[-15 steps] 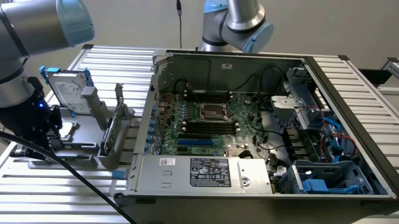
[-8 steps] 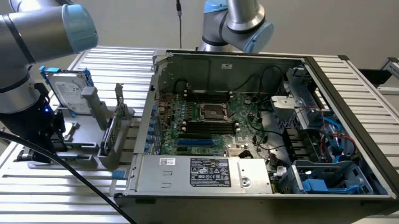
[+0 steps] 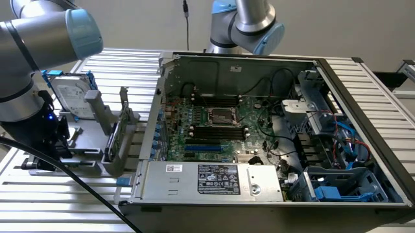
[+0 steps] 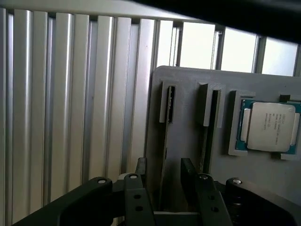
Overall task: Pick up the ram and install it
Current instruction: 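Pick up the ram and move it above insertion slot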
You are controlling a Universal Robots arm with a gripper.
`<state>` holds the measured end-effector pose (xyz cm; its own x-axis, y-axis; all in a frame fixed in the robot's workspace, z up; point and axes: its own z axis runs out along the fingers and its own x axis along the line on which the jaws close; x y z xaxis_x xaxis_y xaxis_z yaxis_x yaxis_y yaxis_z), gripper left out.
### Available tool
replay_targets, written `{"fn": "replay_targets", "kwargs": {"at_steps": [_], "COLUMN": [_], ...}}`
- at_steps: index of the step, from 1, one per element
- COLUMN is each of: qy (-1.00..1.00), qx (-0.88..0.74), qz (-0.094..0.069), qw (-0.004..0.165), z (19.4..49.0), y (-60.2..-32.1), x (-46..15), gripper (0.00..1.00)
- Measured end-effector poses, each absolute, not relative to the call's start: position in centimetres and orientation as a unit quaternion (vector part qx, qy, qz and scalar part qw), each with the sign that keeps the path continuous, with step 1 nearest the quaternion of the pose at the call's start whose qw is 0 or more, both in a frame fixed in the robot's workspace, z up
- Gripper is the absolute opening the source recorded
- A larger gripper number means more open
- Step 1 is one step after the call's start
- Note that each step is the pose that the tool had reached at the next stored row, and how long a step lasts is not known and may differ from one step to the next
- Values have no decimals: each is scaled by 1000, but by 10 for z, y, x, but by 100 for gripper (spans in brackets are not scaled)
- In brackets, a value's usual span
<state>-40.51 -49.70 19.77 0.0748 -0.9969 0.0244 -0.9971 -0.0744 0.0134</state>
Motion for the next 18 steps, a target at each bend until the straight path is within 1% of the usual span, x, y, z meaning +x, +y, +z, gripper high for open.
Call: {"fn": "replay_targets", "kwargs": {"at_steps": [5,7,8,9,11,13,14,18], "qy": [-684,-686,-686,-687,-687,-687,-688,-689], "qx": [729,728,727,727,726,726,726,724], "qz": [-4,-4,-4,-4,-4,-5,-6,-9], "qw": [21,21,21,21,21,20,20,16], "z": [196,196,196,196,196,196,196,195], "y": [-499,-500,-501,-501,-502,-502,-503,-503], "x": [-405,-405,-405,-405,-405,-405,-405,-404], "gripper": [42,42,40,40,27,27,21,21]}}
